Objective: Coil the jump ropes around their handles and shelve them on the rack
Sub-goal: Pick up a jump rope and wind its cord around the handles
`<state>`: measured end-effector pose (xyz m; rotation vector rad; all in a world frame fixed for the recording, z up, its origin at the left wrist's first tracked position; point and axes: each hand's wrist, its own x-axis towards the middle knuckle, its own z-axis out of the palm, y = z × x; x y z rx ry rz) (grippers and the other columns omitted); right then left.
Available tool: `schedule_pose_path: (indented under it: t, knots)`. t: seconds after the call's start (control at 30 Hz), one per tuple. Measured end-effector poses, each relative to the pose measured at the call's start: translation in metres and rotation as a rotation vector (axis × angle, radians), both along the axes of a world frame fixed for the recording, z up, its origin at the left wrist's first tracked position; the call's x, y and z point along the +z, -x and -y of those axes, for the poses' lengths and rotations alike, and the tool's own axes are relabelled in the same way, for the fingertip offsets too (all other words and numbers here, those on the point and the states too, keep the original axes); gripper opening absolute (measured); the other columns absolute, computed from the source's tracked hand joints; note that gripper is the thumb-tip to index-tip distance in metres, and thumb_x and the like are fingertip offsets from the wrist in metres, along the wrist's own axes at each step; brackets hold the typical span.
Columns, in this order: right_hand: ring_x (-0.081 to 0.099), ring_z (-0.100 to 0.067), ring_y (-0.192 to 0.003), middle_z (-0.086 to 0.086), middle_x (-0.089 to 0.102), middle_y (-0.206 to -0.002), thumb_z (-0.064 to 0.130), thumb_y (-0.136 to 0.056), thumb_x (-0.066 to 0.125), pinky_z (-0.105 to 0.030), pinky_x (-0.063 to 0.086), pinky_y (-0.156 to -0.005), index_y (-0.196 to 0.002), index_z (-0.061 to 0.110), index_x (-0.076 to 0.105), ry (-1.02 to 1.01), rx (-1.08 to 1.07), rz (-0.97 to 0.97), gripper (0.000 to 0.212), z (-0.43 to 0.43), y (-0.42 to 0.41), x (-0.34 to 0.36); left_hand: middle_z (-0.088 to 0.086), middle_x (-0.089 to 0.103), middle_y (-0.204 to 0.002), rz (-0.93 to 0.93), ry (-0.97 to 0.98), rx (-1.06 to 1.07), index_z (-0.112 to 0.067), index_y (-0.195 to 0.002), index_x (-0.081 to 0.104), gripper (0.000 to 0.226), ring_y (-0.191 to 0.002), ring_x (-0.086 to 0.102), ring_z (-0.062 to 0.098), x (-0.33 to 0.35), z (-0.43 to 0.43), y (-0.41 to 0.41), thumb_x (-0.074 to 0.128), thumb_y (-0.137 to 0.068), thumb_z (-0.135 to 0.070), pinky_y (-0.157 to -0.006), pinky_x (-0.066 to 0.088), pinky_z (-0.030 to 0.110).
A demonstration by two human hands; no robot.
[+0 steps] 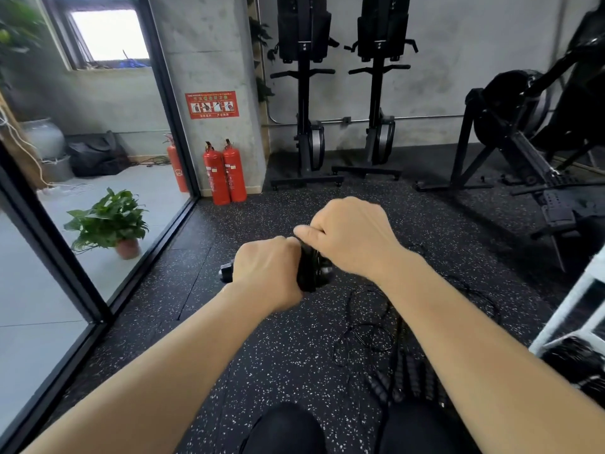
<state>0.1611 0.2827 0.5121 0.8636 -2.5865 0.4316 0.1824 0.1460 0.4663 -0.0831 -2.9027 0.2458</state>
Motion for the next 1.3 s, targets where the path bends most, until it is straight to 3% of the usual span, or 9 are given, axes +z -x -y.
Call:
schedule_pose_path:
  t: [0.1, 0.27, 0.37, 0.63, 0.8, 0.9, 1.0, 1.13, 1.3]
  knots:
    - [0.035, -0.01, -0.047, 0.003, 0.036, -0.046, 0.046, -0.096, 0.048, -0.03, 0.036, -0.056, -0.045, 0.015, 0.036, -0.046, 0.033, -0.003, 0.061, -0.004, 0.018, 0.001, -0.008, 0.043, -0.083, 0.01, 0.123, -0.152, -0.021, -0.094, 0.037, 0.03, -0.076, 0.055, 0.021, 0.001, -0.006, -0.008, 0.062, -0.081, -0.03, -0.058, 0.033, 0.029]
    - [0.042, -0.017, -0.049, 0.002, 0.041, -0.047, 0.049, -0.094, 0.049, -0.028, 0.034, -0.056, -0.046, 0.014, 0.039, 0.001, 0.016, 0.119, 0.06, -0.015, 0.038, -0.012, -0.009, 0.035, -0.081, -0.031, 0.191, -0.312, -0.023, -0.091, 0.032, 0.027, -0.087, 0.061, 0.02, 0.003, -0.003, -0.013, 0.057, -0.086, -0.033, -0.059, 0.034, 0.032]
    - [0.036, -0.014, -0.043, 0.004, 0.035, -0.043, 0.046, -0.093, 0.052, -0.029, 0.038, -0.059, -0.044, 0.015, 0.032, 0.106, 0.023, 0.193, 0.062, -0.021, 0.045, -0.017, -0.009, 0.03, -0.078, 0.007, 0.19, -0.345, -0.025, -0.091, 0.031, 0.027, -0.088, 0.059, 0.019, 0.003, -0.002, -0.016, 0.056, -0.087, -0.033, -0.06, 0.033, 0.031]
    - [0.026, -0.01, -0.035, 0.009, 0.026, -0.034, 0.036, -0.089, 0.063, -0.028, 0.028, -0.055, -0.037, 0.017, 0.03, 0.299, 0.06, 0.39, 0.065, -0.025, 0.049, -0.021, -0.011, 0.033, -0.079, 0.036, 0.178, -0.361, -0.028, -0.093, 0.033, 0.025, -0.074, 0.044, 0.014, 0.012, -0.002, -0.016, 0.055, -0.086, -0.034, -0.059, 0.032, 0.031]
    - [0.023, -0.011, -0.04, 0.003, 0.028, -0.043, 0.024, -0.088, 0.066, -0.024, 0.022, -0.046, -0.045, 0.012, 0.037, 0.546, 0.152, 0.755, 0.053, -0.023, 0.045, -0.041, -0.013, 0.045, -0.082, -0.002, 0.072, -0.438, -0.03, -0.095, 0.041, 0.022, -0.078, 0.058, 0.016, 0.015, -0.002, -0.015, 0.056, -0.083, -0.04, -0.058, 0.042, 0.032]
    - [0.031, -0.004, -0.033, 0.008, 0.037, -0.038, 0.01, -0.097, 0.05, -0.016, 0.03, -0.039, -0.043, 0.015, 0.038, 0.7, 0.188, 1.03, 0.056, -0.022, 0.04, -0.055, -0.016, 0.045, -0.08, 0.025, -0.051, -0.437, -0.033, -0.105, 0.048, 0.029, -0.08, 0.059, 0.013, 0.015, -0.006, -0.016, 0.059, -0.08, -0.044, -0.065, 0.049, 0.034]
    - [0.038, -0.005, -0.039, 0.008, 0.042, -0.042, 0.0, -0.096, 0.035, -0.019, 0.033, -0.042, -0.043, 0.019, 0.047, 0.915, 0.225, 1.226, 0.057, -0.022, 0.031, -0.068, -0.013, 0.048, -0.083, 0.032, -0.127, -0.407, -0.033, -0.095, 0.046, 0.026, -0.078, 0.059, 0.014, 0.015, -0.008, -0.016, 0.06, -0.076, -0.043, -0.066, 0.052, 0.037]
    - [0.034, -0.011, -0.048, 0.003, 0.042, -0.048, 0.009, -0.098, 0.035, -0.023, 0.024, -0.047, -0.057, 0.019, 0.042, 1.222, 0.016, 1.328, 0.042, -0.014, 0.024, -0.086, -0.012, 0.048, -0.077, 0.037, -0.174, -0.295, -0.03, -0.083, 0.039, 0.027, -0.071, 0.057, 0.016, 0.007, -0.013, -0.01, 0.062, -0.072, -0.04, -0.058, 0.042, 0.03]
    - [0.027, -0.008, -0.036, 0.003, 0.039, -0.045, 0.004, -0.098, 0.028, -0.016, 0.016, -0.037, -0.062, 0.016, 0.042, 1.345, -0.113, 1.324, 0.04, -0.002, 0.012, -0.1, -0.01, 0.056, -0.073, 0.091, -0.301, -0.148, -0.027, -0.077, 0.045, 0.035, -0.071, 0.06, 0.017, -0.001, -0.023, -0.004, 0.07, -0.061, -0.046, -0.053, 0.036, 0.027]
